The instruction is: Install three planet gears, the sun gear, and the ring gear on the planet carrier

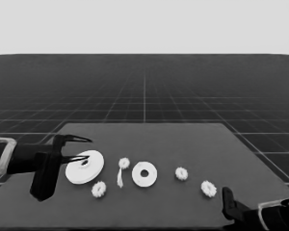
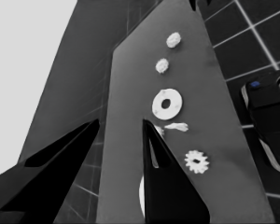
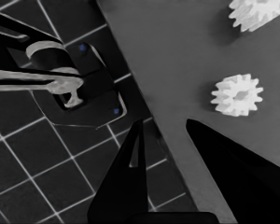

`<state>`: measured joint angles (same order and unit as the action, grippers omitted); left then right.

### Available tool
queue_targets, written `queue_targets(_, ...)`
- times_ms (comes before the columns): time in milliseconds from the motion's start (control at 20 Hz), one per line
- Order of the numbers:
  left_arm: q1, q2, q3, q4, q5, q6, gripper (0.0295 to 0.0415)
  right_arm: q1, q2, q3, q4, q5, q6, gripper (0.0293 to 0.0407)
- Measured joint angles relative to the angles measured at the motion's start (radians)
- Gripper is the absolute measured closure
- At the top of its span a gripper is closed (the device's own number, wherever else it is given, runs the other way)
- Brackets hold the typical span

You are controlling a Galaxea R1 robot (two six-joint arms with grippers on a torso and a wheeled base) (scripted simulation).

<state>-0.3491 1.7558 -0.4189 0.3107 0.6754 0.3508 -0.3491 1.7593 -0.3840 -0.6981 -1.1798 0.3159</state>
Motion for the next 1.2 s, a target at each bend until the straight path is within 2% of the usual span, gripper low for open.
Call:
queue_targets(50,0.071,-0.003,0.071,-0.073,0.049,-0.003,0.0415,-0.054,0.014,0.053,0.076,0.023,-0.003,0.0407)
queue_targets(100,0.045,-0.002,0.043,-0.044,0.03,-0.002,0.0414,-0.034,0.008,0.029,0.045,0.014,-0.002,0.0392)
queue_targets(150,0.029,-0.001,0.025,-0.026,0.018,-0.001,0.0396,-0.022,0.005,0.016,0.026,0.008,-0.001,0.0363)
queue_targets(200,0.02,-0.001,0.015,-0.015,0.011,-0.001,0.0364,-0.015,0.003,0.008,0.016,0.004,-0.001,0.0332)
queue_targets(250,0.221,0.147,0.063,0.471,0.428,-0.486,0.0334,-0.011,0.001,0.003,0.009,0.002,0.0,0.032)
queue_targets(300,0.331,0.38,0.004,0.519,0.893,-0.986,0.0314,-0.009,0.001,0.001,0.006,0.001,0.0,0.0317)
queue_targets(350,0.353,0.52,-0.147,0.3,0.983,-1.396,0.0308,-0.007,0.0,-0.001,0.003,0.001,0.0,0.0316)
queue_targets(400,0.361,0.566,-0.286,0.137,0.958,-1.586,0.0315,-0.007,0.0,-0.002,0.002,0.0,0.0,0.0315)
queue_targets(450,0.367,0.584,-0.387,0.04,0.919,-1.667,0.032,-0.006,0.0,-0.002,0.001,0.0,0.0,0.0315)
queue_targets(550,0.375,0.602,-0.498,-0.053,0.877,-1.719,0.0325,-0.006,0.0,-0.003,0.001,0.0,0.0,0.0315)
queue_targets(700,0.378,0.612,-0.553,-0.093,0.859,-1.73,0.0326,-0.006,0.0,-0.003,0.001,0.0,0.0,0.0315)
queue_targets(750,0.476,0.624,-0.597,0.004,0.834,-1.709,0.0326,-0.006,0.0,-0.003,0.0,0.0,0.0,0.0315)
queue_targets(850,0.573,0.646,-0.664,0.084,0.798,-1.679,0.0326,-0.006,0.0,-0.003,0.0,0.0,0.0,0.0315)
queue_targets(950,0.602,0.655,-0.694,0.108,0.782,-1.666,0.0326,-0.006,0.0,-0.003,0.0,0.0,0.0,0.0315)
queue_targets(1200,0.614,0.66,-0.708,0.119,0.773,-1.66,0.0326,-0.006,0.0,-0.003,0.0,0.0,0.0,0.0315)
